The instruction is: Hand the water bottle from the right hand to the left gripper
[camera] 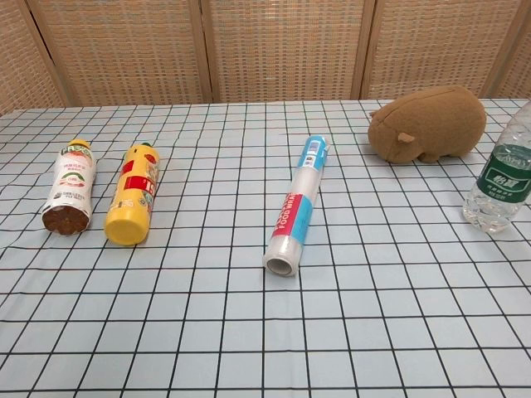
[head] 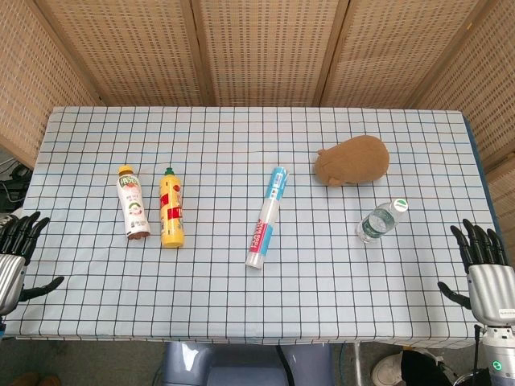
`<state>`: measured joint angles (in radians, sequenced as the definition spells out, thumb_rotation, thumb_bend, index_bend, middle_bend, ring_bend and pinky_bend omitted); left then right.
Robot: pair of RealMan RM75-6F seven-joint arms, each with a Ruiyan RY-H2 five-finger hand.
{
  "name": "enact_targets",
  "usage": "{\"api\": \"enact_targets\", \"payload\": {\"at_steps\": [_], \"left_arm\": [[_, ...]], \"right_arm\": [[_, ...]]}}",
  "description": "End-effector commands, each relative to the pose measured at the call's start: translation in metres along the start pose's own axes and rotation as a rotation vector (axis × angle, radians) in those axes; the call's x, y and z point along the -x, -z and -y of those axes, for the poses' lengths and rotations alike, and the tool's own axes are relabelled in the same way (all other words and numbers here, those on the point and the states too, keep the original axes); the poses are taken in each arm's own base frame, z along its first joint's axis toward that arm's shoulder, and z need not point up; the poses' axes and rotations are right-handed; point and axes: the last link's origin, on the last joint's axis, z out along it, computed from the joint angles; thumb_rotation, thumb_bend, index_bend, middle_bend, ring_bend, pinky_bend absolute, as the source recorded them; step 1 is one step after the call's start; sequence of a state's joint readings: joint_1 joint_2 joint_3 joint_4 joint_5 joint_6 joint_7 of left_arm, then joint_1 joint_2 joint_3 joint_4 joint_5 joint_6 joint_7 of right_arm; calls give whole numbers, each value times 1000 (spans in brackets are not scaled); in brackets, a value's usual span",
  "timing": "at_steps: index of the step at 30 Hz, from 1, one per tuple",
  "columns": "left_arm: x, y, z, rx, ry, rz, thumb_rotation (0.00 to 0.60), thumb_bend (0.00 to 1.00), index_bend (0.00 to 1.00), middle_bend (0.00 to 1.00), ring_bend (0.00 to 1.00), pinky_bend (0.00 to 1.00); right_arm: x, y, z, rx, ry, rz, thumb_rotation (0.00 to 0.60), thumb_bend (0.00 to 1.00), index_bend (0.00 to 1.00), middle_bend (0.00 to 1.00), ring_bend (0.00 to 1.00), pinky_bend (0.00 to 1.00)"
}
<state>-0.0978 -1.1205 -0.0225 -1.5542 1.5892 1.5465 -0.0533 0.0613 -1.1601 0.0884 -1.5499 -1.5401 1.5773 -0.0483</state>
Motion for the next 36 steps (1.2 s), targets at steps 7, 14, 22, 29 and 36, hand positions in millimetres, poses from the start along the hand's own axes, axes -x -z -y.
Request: {"api": "enact_targets", "payload": {"at_steps": [7, 14, 22, 29, 36], "left_arm": [[-1, -1, 1, -9, -4, -9, 600, 0, 0, 0, 0, 0], [-1, -4, 1, -15, -20, -12, 600, 0, 0, 0, 0, 0], [-2, -7, 2, -38, -37, -18, 600, 0, 0, 0, 0, 0], [-2, -7, 2, -47, -42, -15, 600, 0, 0, 0, 0, 0], [-1, -9, 3, -56, -43, -12, 600, 0, 0, 0, 0, 0]], "right_arm": [[-12, -21, 3, -27, -70, -16, 600, 0, 0, 0, 0, 0], [-55, -74, 19, -92, -97, 14, 600, 0, 0, 0, 0, 0], [-72, -129, 48, -138, -190, 237, 600, 0, 12, 39, 0, 11], [-56, -160, 65, -142, -141, 404, 600, 103, 131, 123, 65, 109], [-36, -180, 78, -135, -52, 433, 600, 248, 186, 204, 165, 223]]}}
